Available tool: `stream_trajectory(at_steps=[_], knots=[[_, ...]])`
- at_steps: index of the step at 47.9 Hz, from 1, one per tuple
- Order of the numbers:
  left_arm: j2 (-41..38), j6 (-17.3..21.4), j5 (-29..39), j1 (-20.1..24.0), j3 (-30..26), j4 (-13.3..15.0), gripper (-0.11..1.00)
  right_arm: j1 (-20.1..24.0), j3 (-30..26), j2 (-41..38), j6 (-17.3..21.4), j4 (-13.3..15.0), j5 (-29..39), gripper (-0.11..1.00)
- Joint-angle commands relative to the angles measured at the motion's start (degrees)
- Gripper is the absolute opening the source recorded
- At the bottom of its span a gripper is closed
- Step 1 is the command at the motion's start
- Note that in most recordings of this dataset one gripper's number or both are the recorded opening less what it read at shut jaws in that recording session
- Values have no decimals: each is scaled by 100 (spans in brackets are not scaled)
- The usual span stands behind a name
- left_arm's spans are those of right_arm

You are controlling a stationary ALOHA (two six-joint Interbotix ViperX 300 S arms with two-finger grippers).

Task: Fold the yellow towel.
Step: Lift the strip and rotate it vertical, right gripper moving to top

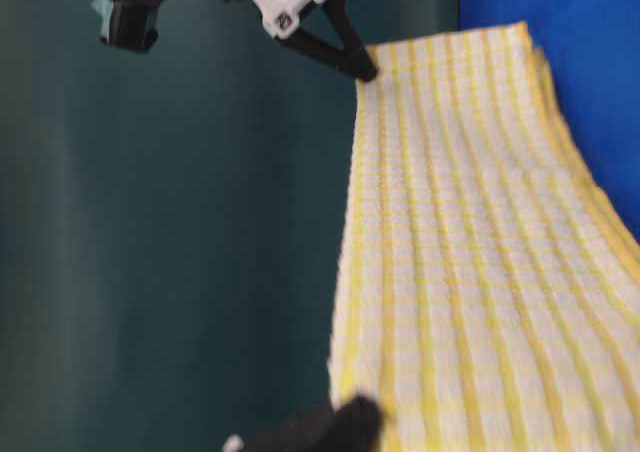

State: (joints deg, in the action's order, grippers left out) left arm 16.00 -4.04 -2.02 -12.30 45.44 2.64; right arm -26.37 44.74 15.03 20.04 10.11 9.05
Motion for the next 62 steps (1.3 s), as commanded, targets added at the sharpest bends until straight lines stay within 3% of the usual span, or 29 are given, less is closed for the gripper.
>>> stream_trajectory(at_steps=[1,23,32,54,62], knots=[[-202,18,-229,-70,-316,-9,2,-176,-325,-123,-18,88,-114,3],[-1784,791,-457,-70,-1916,-18,2,-747,-976,-694,-62,360,-272,3],[-2312,1081,-422,-9,-2496,-18,2,-949,-923,-633,-62,360,-272,3],[-3252,1204,-439,114,-3586,-9,2,-1134,-413,-185,-62,396,-272,3],[-3349,1310,-492,141,-3604,-18,2,-1125,-404,-202,-53,404,-272,3]])
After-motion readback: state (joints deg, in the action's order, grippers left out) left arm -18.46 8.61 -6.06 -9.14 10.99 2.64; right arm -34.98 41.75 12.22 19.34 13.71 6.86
